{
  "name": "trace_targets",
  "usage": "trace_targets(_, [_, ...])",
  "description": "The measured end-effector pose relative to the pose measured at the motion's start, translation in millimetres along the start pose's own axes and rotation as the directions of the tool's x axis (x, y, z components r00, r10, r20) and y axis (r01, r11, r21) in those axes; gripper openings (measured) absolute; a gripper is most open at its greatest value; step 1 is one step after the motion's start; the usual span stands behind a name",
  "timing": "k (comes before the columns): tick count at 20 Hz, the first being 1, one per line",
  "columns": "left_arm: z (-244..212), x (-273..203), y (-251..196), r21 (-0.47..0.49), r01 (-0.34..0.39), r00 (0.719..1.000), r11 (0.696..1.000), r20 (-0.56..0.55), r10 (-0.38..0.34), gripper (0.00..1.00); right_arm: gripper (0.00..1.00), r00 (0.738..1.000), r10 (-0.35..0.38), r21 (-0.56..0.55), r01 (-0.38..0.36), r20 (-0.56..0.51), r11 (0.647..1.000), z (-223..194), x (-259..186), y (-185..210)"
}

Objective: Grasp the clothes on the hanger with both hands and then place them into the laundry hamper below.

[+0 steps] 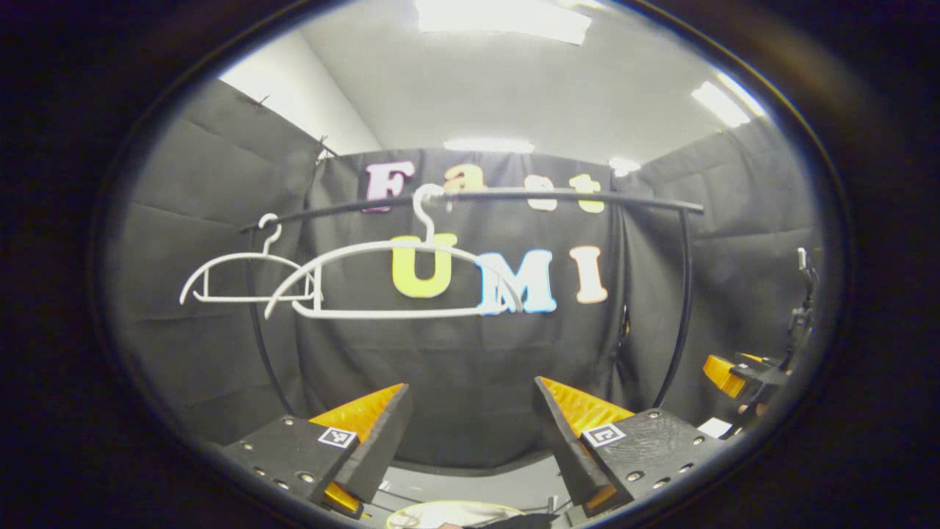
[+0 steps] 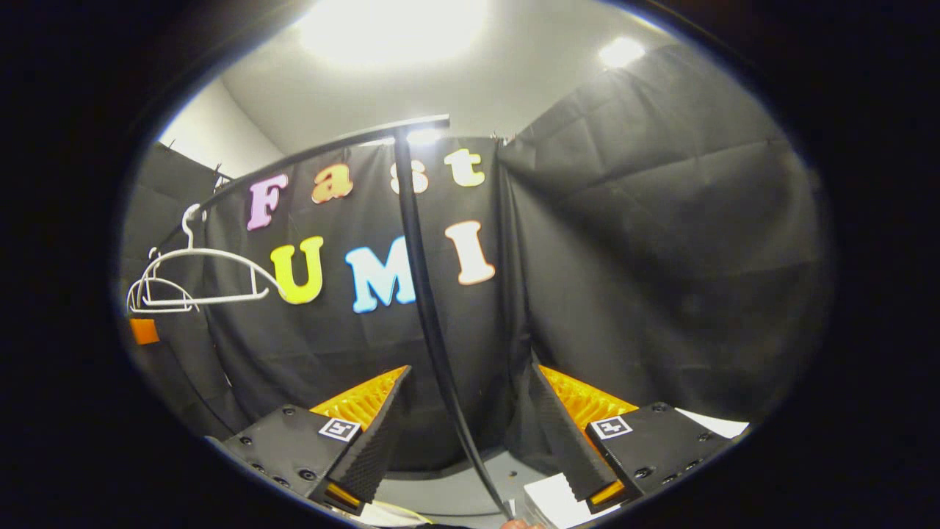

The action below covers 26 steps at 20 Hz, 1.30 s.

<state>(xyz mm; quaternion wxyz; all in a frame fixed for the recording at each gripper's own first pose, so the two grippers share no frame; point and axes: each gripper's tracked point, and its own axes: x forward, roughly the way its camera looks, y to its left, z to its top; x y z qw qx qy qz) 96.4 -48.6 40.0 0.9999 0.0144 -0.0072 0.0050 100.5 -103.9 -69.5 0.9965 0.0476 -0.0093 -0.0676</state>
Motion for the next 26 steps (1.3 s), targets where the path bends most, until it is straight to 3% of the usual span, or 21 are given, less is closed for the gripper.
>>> trace_targets(2, [19,-16,-1,-0.044,-0.016,0.999,0.999,0.042,0.017,0.95,0.98,0.999,0.029,-0.003,-0.029,0.034,1.0,20,-1,-3])
trace_targets(6, [28,-35,14,-0.168,-0.061,0.994,0.984,0.074,0.075,0.95,0.97,0.994,0.078,-0.018,-0.077,0.073,0.997,43,-14,-15])
trace_targets(10, [24,-77,28,-0.133,-0.158,0.984,0.978,0.061,0.167,0.94,0.98,0.994,0.105,-0.038,-0.104,0.035,0.994,36,-34,-29])
trace_targets(13, [27,-100,28,-0.107,-0.144,0.986,0.984,0.067,0.152,0.95,0.98,0.995,0.08,-0.049,-0.077,0.065,0.996,44,-51,-49])
trace_targets(17, [26,-113,42,-0.031,-0.18,0.981,0.983,0.067,0.182,0.94,0.97,0.989,0.034,-0.047,-0.027,0.147,0.999,62,-74,-62])
trace_targets(24, [16,-119,46,-0.078,-0.129,0.986,0.989,0.098,0.136,0.95,0.98,0.997,-0.005,-0.086,0.012,0.078,0.996,49,-102,-47])
trace_targets(26, [7,-116,46,-0.067,-0.11,0.99,0.992,0.079,0.115,0.95,0.92,0.997,-0.005,-0.09,0.011,0.072,0.996,48,-108,-42])
